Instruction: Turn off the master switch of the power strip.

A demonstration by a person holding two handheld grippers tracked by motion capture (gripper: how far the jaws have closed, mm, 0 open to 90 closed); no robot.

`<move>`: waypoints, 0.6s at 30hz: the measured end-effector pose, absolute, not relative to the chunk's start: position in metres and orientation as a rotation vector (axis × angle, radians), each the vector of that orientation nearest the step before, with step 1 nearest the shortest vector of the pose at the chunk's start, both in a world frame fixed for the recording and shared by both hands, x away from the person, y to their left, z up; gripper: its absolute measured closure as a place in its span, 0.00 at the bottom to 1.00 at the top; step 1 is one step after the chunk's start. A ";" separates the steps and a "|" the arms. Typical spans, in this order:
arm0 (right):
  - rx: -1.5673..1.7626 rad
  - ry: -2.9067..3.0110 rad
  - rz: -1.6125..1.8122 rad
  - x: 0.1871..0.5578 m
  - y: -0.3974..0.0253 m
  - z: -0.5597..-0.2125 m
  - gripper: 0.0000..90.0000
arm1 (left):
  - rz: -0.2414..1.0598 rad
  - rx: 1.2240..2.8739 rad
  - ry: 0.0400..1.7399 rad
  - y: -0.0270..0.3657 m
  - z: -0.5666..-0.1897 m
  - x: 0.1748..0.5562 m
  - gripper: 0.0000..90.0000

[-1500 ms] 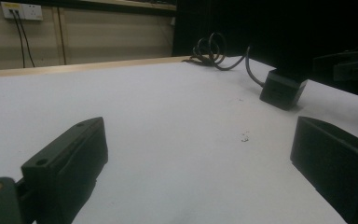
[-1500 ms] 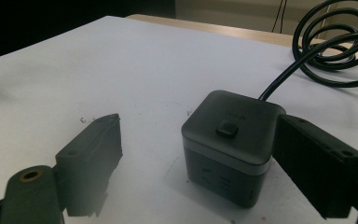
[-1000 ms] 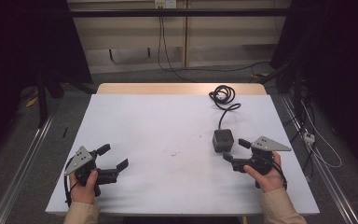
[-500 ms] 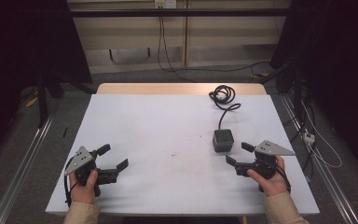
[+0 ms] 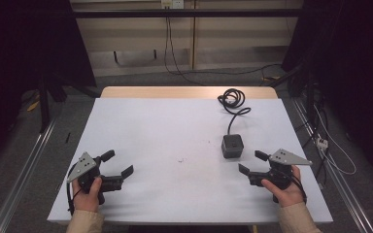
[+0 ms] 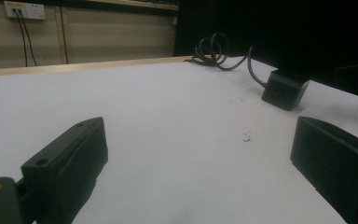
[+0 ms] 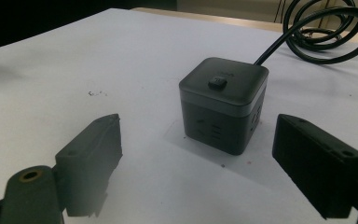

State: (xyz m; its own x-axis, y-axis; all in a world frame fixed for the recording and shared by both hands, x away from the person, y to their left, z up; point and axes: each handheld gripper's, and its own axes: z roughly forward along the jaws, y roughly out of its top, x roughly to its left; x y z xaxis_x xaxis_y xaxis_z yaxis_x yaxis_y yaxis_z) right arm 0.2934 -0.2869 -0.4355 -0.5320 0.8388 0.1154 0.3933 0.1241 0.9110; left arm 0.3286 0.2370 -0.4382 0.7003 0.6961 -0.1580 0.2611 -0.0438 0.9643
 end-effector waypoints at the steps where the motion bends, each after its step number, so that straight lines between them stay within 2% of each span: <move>1: 1.187 1.983 1.390 0.293 -0.287 -0.436 0.17 | 0.419 1.620 0.794 0.237 -0.438 0.329 0.04; 18: 1.181 1.982 1.378 0.284 -0.294 -0.438 0.17 | 0.412 1.628 0.792 0.235 -0.440 0.329 0.04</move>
State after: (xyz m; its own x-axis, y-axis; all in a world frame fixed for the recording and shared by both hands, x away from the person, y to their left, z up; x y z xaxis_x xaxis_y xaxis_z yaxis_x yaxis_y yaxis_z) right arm 0.2836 -0.2939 -0.4378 -0.5320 0.8403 0.1047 0.3907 0.1339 0.9107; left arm 0.3289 0.2350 -0.4397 0.7035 0.6925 -0.1600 0.2667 -0.0485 0.9626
